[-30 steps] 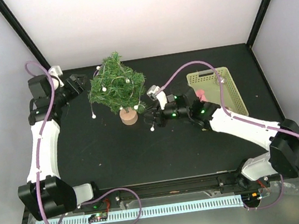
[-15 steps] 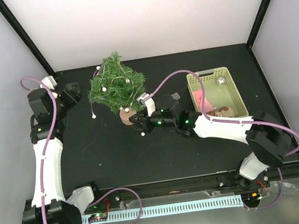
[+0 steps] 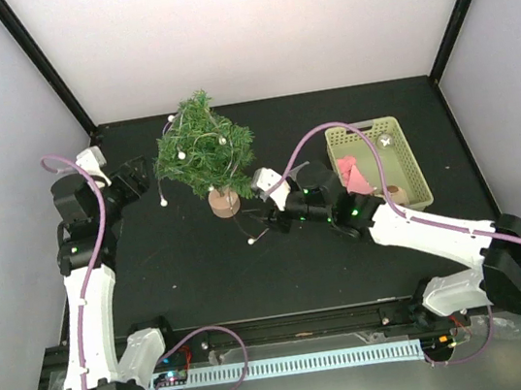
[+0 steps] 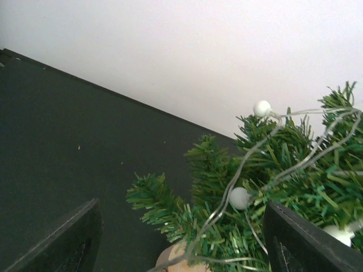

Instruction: Decorate the small christmas tree

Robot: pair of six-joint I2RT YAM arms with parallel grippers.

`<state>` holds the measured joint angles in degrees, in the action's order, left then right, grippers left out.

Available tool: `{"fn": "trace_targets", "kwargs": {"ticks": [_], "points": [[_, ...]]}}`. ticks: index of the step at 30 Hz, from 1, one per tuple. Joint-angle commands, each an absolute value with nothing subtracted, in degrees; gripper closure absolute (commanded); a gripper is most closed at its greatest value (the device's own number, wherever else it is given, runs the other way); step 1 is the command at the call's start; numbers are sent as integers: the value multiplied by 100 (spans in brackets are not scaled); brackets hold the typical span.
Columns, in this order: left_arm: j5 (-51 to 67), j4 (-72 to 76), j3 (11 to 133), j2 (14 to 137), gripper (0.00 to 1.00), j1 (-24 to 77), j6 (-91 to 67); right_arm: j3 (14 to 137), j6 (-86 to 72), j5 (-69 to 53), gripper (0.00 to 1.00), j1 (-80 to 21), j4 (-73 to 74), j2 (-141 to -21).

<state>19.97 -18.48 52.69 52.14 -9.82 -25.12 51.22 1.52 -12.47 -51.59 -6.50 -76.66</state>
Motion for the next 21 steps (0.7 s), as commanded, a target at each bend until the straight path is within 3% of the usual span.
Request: {"fn": "trace_targets", "kwargs": {"ticks": [1,9,21], "points": [[2175,-1725,5162,4883,22,-884,-2351,5033,3254,-967,43,-4901,600,-7498],[2054,-2034,5349,4738,22,-598,-2142,6703,5018,-2227,41,-3176,2999,-8922],[2360,-2384,5594,4686,22,-348,-1950,9101,5892,-1612,35,-2484,4660,-11451]]}}
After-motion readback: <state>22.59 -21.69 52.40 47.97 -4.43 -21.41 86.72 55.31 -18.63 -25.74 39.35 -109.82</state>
